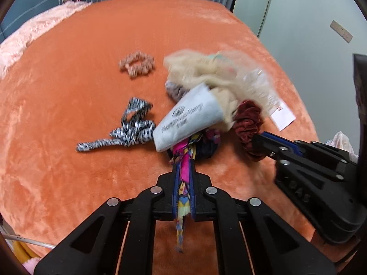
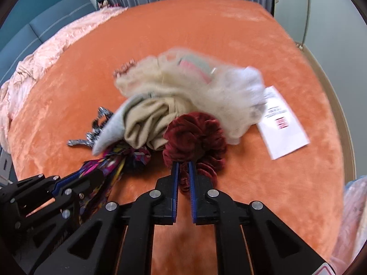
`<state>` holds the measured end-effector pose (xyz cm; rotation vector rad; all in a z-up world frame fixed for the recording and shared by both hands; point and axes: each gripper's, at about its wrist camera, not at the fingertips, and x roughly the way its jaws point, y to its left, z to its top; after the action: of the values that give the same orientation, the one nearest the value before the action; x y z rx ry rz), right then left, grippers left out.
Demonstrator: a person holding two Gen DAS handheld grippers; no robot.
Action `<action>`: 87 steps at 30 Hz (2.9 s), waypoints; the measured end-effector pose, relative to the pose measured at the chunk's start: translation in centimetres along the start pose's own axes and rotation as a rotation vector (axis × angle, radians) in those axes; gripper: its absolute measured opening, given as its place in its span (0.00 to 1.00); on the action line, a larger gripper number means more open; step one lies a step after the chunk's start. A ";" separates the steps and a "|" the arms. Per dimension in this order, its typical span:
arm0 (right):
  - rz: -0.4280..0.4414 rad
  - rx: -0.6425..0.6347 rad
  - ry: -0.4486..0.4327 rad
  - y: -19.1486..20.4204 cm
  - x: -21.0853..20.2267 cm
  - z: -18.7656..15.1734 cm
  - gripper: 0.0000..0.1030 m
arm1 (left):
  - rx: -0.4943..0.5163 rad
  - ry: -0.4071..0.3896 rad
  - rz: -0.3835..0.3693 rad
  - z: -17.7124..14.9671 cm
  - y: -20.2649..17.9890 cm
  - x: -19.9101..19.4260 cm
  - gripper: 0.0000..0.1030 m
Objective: Collect trash
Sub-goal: 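Carry scrunchie and scarf to the white bin and open both tools over it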
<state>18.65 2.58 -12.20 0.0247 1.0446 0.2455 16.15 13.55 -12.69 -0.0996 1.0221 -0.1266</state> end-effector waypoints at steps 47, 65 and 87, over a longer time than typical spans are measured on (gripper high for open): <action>-0.059 0.243 -0.234 -11.3 -15.8 -5.0 0.06 | -0.013 0.083 0.061 -1.4 -3.8 -0.3 0.59; -0.061 0.235 -0.257 -10.7 -17.4 -4.2 0.06 | 0.087 -0.002 -0.105 -0.4 -7.9 -5.3 0.03; -0.323 0.551 -0.376 -27.9 -26.1 -12.6 0.06 | 0.571 -0.103 -0.465 -0.5 -35.8 -12.1 0.03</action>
<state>0.70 -31.30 -0.11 0.3821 0.6997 -0.3359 7.40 -20.02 2.40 0.1785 0.8134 -0.8212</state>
